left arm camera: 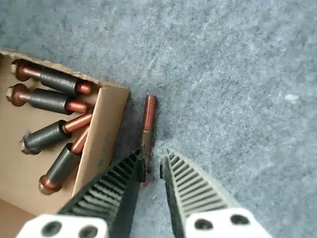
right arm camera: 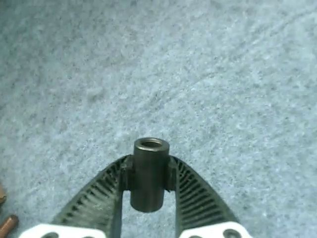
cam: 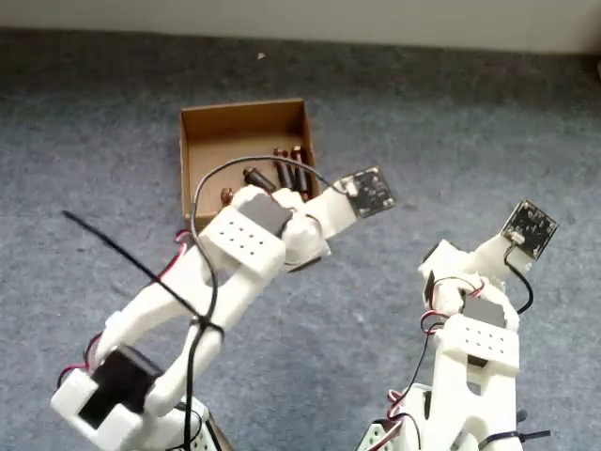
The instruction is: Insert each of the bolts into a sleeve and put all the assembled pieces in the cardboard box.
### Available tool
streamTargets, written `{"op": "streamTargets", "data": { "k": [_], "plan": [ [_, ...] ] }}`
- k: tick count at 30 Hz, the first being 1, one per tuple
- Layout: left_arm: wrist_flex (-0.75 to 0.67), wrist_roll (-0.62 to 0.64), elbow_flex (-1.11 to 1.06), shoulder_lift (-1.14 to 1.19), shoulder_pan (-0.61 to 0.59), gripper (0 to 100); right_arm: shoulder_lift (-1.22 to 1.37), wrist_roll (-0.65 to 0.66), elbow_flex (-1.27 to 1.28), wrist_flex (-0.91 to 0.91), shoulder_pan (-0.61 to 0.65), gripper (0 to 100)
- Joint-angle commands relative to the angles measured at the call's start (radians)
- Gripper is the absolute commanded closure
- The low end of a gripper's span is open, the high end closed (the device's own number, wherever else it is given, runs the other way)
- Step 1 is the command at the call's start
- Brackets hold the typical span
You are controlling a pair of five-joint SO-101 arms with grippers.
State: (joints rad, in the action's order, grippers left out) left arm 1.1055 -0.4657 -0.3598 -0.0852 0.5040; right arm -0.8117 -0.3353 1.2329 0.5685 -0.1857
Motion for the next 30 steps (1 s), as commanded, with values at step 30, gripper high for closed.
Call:
{"op": "streamTargets", "data": {
  "k": [30],
  "plan": [
    [0.218, -0.015, 0.694, 0.742, -0.067, 84, -0.031, -0.008, -0.008, -0.022, -0.007, 99.5]
  ]
}}
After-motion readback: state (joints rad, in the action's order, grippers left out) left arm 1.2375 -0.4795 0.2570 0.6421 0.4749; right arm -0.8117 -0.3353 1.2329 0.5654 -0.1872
